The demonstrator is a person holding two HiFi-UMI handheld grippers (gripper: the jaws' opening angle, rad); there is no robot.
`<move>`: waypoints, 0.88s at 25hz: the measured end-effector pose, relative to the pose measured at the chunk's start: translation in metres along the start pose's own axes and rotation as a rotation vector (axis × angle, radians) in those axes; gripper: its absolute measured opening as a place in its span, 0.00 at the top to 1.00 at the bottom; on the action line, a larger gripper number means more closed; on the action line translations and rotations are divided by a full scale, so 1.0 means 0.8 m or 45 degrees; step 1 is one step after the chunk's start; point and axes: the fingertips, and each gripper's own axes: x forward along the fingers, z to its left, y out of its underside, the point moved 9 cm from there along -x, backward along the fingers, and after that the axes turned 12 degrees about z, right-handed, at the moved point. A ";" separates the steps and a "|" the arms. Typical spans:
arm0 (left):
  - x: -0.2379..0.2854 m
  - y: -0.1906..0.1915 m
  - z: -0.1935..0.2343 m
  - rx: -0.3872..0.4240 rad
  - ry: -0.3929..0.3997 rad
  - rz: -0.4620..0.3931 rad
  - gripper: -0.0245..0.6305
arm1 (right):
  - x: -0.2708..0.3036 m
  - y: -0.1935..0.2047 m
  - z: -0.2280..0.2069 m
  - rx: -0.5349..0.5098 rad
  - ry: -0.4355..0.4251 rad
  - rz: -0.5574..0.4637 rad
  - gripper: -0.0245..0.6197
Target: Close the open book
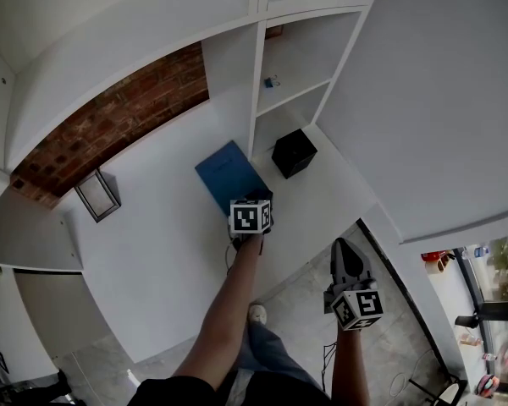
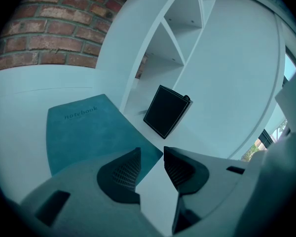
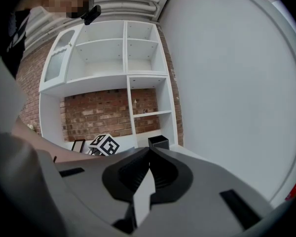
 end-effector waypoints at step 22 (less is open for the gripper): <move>-0.263 0.001 -0.028 0.451 0.008 -0.621 0.85 | -0.006 -0.069 0.075 -0.051 -0.152 -0.241 0.96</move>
